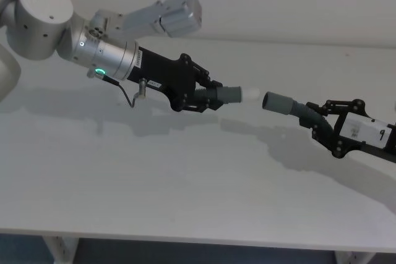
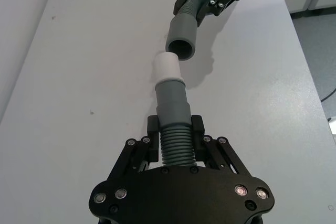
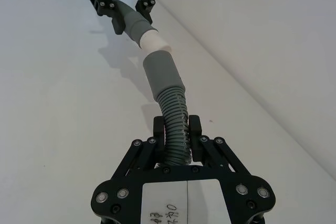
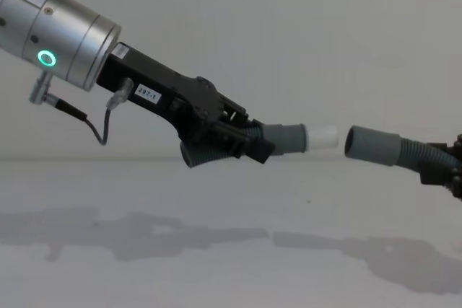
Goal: Use both hands to pick up one end of the pipe from the table, align the ends, and insert them.
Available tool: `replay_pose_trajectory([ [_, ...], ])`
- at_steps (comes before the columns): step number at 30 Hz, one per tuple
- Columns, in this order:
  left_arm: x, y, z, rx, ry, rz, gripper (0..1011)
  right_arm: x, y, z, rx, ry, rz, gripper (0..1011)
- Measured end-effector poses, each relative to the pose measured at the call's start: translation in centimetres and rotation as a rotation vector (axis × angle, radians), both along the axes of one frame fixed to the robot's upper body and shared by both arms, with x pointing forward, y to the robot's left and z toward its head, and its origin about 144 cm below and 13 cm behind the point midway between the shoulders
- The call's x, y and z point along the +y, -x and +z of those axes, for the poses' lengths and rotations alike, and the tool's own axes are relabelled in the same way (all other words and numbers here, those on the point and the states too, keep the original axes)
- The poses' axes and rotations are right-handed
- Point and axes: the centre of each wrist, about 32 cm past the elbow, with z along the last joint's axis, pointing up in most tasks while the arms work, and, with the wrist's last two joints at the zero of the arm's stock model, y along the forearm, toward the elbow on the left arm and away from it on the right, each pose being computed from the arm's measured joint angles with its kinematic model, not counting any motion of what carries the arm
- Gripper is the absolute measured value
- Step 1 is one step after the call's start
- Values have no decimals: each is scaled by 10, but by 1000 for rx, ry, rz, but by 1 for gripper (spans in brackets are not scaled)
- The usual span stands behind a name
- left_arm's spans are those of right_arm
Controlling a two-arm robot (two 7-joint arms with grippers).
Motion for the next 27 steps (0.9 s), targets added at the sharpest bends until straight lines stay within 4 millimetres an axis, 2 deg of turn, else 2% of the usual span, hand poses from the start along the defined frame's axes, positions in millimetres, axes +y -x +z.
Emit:
replay_pose_trajectory([
  [27, -5, 0, -3, 18, 10, -10, 347, 1, -1, -1, -1, 4, -8, 262],
])
